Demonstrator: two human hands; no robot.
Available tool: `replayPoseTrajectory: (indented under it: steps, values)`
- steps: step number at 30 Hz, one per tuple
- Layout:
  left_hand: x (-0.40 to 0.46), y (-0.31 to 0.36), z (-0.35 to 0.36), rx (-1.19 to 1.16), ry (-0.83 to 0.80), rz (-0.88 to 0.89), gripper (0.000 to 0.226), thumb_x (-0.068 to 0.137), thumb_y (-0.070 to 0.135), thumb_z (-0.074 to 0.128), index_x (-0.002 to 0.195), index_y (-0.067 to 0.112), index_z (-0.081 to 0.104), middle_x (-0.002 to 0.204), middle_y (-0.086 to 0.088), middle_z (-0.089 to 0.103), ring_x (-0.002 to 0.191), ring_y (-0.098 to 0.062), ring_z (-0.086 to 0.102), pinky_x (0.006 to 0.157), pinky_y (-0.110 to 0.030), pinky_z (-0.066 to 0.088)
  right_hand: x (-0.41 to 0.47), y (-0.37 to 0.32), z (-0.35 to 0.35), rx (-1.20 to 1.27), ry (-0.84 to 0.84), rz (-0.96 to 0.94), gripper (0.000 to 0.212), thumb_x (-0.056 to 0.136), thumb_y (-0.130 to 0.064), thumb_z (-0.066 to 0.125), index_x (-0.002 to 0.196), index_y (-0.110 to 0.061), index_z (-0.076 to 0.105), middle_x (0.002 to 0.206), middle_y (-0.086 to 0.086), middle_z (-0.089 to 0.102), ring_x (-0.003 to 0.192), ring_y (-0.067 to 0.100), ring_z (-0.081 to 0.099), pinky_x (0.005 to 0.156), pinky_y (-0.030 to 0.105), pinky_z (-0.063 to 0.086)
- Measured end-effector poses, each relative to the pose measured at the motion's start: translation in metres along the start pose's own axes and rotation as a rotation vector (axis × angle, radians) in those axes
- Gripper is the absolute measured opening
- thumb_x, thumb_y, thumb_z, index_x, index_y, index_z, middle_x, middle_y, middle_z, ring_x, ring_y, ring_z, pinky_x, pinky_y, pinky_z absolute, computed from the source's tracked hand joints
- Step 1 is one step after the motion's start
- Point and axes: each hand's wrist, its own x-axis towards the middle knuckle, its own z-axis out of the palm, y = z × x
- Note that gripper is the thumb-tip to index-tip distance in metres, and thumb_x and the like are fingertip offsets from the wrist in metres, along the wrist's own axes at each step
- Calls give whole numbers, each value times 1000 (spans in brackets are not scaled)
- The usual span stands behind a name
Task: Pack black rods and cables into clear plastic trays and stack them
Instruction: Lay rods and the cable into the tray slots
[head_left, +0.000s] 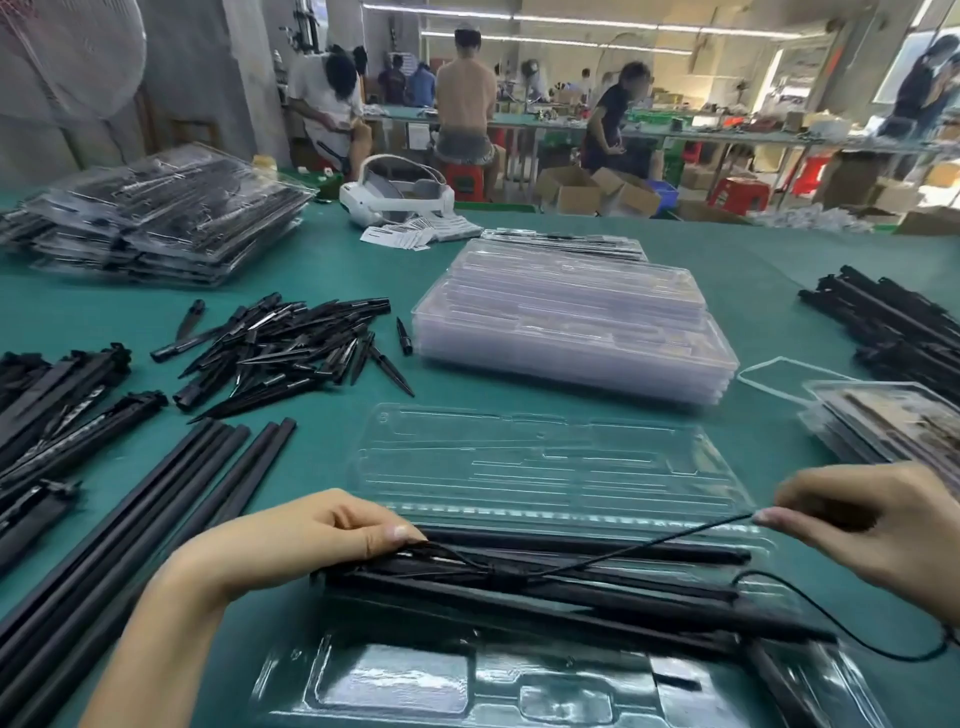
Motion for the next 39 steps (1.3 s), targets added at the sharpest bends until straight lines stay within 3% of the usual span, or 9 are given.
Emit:
replayPoseTrajectory:
  steps: [6,9,12,14,18,23,32,36,39]
  values:
    - [3,-1,2,56,35,-58,32,81,47,51,101,36,73,109,20,69,109,4,60,95,-10,40,4,-2,1,45,-134,100,28,81,-57,66,65,-35,63,62,-14,58,51,5,52,48,18,39]
    - [0,-3,-3,53,63,-61,46,80,65,51,106,34,73,109,16,70,109,0,61,103,-23,40,11,-6,7,28,-35,53,32,80,-59,56,70,-31,67,76,-17,58,68,4,57,64,22,44]
    - [-4,-3,-8,-32,86,-22,58,67,80,56,103,37,73,108,9,72,105,-6,65,90,-14,45,15,-10,5,-170,145,-40,26,81,-46,59,78,-23,72,87,-8,60,79,19,57,74,40,42]
    - [-4,-5,-9,-70,122,-11,67,55,85,62,102,38,73,107,8,72,102,-6,66,82,-8,45,17,-17,2,-95,179,-36,11,82,-34,71,87,-25,68,82,-13,54,71,13,52,69,32,43]
    - [-2,-9,-9,-79,146,6,73,48,86,64,101,37,74,104,6,73,100,-7,67,79,-8,46,12,-43,-12,442,-247,271,42,70,-62,73,68,-24,54,54,-5,57,43,1,47,44,14,39]
    - [-3,-8,-9,-110,131,3,74,51,83,67,102,31,74,105,0,73,101,-13,68,83,-13,49,3,-59,-5,189,-871,599,49,69,-61,72,89,-26,44,74,10,70,46,10,60,47,20,45]
    - [-5,-1,-4,-96,116,-24,73,49,84,66,100,34,75,101,5,74,91,-3,68,72,-5,45,-18,-34,-27,-15,-691,723,56,63,-41,77,95,-38,31,48,-6,59,37,8,46,44,21,44]
    - [-3,1,0,-61,80,-98,36,82,62,54,101,38,73,105,8,73,102,-4,66,81,-6,43,-34,-2,-35,-66,-539,948,48,63,-21,82,91,-19,43,43,2,61,35,18,55,39,25,46]
    - [-1,2,4,19,59,-100,29,83,49,50,102,42,71,106,14,72,103,2,63,84,-6,42,-30,0,-26,-126,-536,1001,44,69,-38,81,93,-24,47,45,0,63,37,15,58,41,22,46]
